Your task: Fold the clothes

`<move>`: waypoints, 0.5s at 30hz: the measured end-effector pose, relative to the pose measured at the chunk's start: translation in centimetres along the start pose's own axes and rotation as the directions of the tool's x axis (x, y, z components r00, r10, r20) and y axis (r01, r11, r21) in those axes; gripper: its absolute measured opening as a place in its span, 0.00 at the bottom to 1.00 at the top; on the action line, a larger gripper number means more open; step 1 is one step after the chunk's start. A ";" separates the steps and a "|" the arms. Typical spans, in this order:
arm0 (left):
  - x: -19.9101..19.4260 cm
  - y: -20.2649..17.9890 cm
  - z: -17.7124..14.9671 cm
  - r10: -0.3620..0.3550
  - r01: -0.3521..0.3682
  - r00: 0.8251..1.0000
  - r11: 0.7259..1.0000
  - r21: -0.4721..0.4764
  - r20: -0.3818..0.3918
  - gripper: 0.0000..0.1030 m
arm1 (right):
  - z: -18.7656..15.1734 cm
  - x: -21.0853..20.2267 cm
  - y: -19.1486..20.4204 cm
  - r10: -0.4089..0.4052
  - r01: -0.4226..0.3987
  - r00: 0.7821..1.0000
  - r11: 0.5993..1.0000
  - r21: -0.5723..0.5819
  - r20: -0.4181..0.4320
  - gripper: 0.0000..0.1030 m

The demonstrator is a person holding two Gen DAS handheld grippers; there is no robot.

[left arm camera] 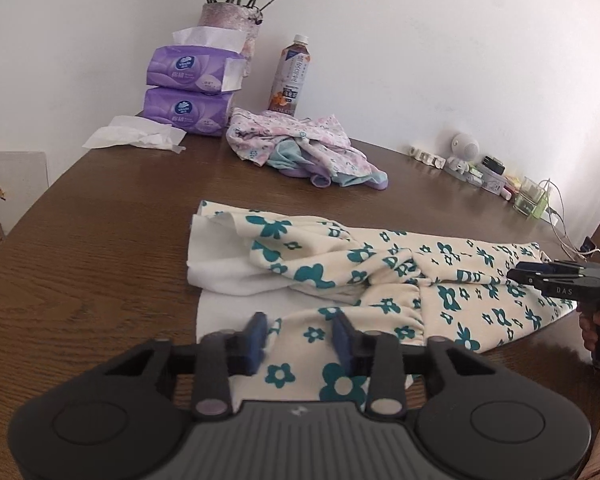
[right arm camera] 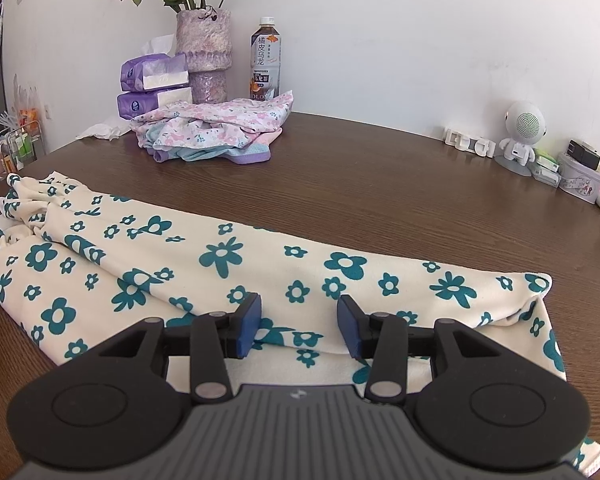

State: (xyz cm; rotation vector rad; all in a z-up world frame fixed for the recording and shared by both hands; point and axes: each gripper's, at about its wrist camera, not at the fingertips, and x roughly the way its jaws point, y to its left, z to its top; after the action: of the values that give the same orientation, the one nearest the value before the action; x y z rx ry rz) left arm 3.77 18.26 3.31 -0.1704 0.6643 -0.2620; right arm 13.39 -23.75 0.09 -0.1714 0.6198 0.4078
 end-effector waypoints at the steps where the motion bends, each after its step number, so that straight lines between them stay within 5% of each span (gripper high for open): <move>1: 0.1 -0.2 0.0 0.004 -0.004 1.000 1.000 0.013 0.003 0.04 | 0.0 0.0 0.0 0.000 0.000 1.000 1.000 0.000 0.000 0.41; 8: -0.2 -2.2 1.2 0.107 -0.118 0.990 0.984 0.131 0.087 0.01 | 0.0 0.0 0.0 0.002 -0.002 1.000 1.000 0.003 0.000 0.41; 15: 1.8 -1.1 0.5 0.160 -0.164 0.986 0.982 0.097 0.045 0.02 | 0.0 0.0 -0.1 0.004 -0.004 1.000 1.000 0.004 0.000 0.41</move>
State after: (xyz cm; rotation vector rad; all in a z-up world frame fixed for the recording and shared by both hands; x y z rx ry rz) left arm 5.29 16.74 2.89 -0.0240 0.6227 -0.1347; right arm 13.41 -23.80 0.13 -0.1662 0.6214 0.4101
